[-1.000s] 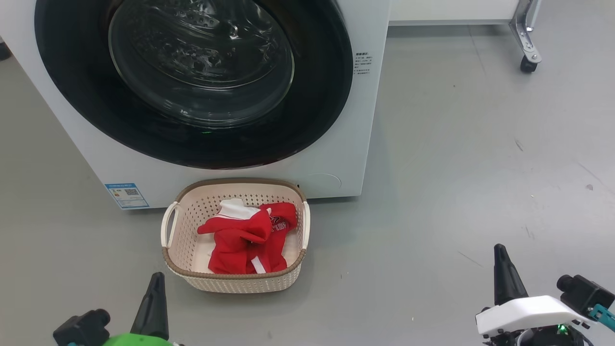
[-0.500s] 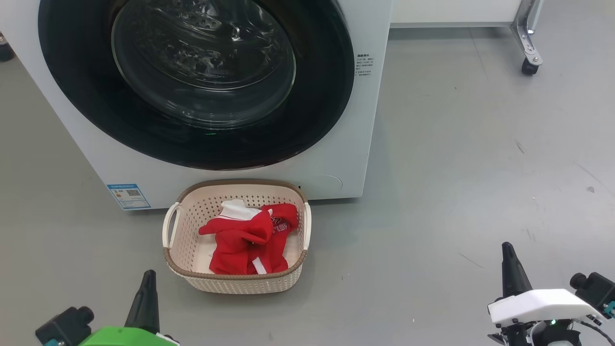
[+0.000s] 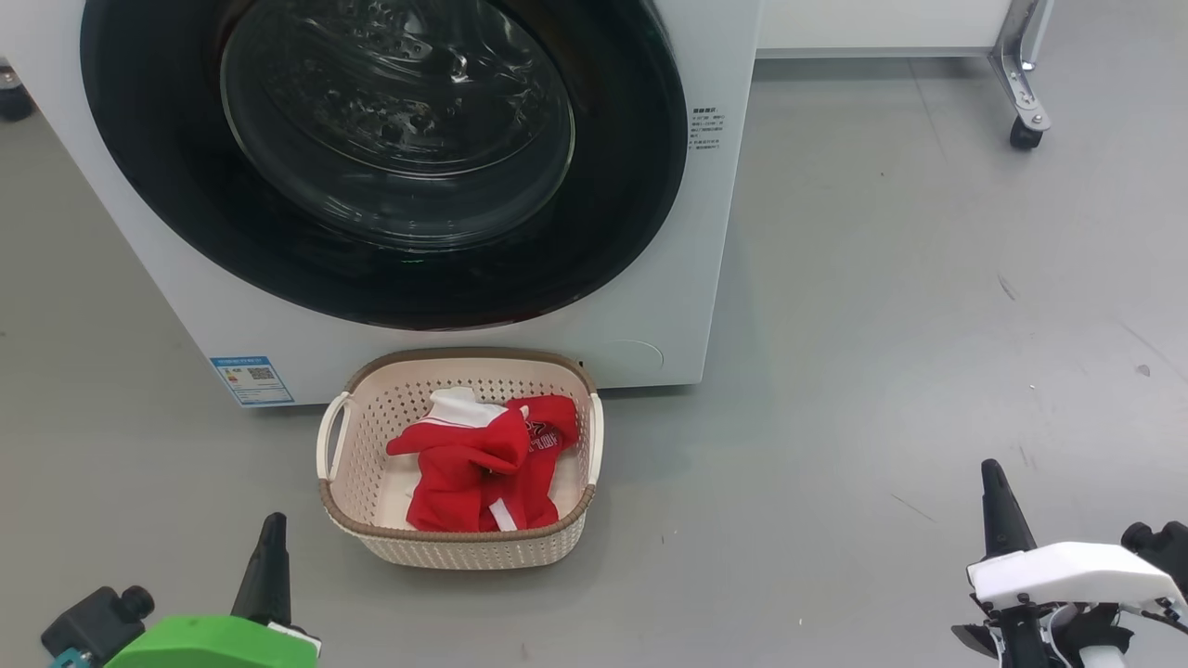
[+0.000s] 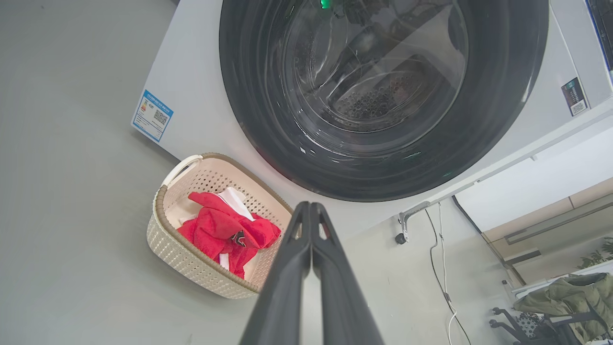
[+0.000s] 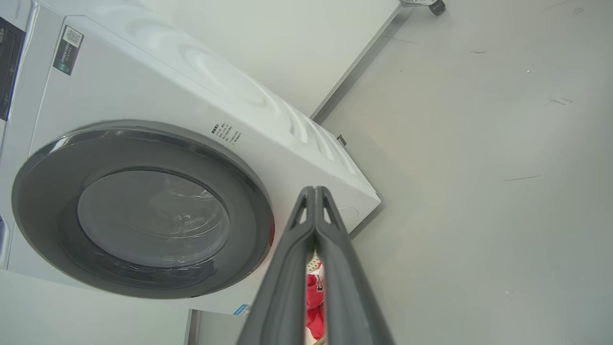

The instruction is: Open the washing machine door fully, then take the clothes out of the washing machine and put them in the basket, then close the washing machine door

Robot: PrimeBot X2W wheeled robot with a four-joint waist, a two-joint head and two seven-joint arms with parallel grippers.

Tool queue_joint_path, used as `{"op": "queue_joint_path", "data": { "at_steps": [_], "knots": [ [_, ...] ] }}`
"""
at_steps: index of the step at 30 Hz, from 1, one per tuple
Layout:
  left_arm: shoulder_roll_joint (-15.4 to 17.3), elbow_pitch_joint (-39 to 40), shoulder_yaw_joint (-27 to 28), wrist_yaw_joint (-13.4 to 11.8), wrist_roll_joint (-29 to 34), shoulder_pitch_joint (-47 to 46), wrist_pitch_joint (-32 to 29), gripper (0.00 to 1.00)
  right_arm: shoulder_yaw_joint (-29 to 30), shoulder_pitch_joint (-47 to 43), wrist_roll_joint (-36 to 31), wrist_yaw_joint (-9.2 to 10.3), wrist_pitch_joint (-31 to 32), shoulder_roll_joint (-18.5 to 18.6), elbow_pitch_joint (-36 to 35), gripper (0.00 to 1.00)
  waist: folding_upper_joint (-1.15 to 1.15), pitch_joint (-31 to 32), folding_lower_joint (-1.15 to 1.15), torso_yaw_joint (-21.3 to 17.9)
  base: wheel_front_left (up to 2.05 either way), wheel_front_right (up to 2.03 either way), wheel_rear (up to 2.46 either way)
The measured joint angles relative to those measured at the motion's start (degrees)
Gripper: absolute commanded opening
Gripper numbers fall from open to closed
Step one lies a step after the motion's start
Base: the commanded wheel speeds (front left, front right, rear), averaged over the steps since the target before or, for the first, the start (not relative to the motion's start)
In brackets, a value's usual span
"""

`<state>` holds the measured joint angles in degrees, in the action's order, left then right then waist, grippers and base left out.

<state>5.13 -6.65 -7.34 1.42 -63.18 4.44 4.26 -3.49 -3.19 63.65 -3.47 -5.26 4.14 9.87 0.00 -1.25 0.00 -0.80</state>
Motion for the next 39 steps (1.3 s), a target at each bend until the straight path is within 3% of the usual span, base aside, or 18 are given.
{"op": "queue_joint_path", "data": {
  "at_steps": [39],
  "knots": [
    [0.83, -5.52, 4.08, 3.70, -25.92, -4.83, -4.21, 0.00, 4.35, 4.30, 25.27, -2.29, 5.48, 1.21, 3.60, 0.00, 0.00, 0.80, 0.00, 0.62, 0.00, 0.00, 0.00]
  ]
}}
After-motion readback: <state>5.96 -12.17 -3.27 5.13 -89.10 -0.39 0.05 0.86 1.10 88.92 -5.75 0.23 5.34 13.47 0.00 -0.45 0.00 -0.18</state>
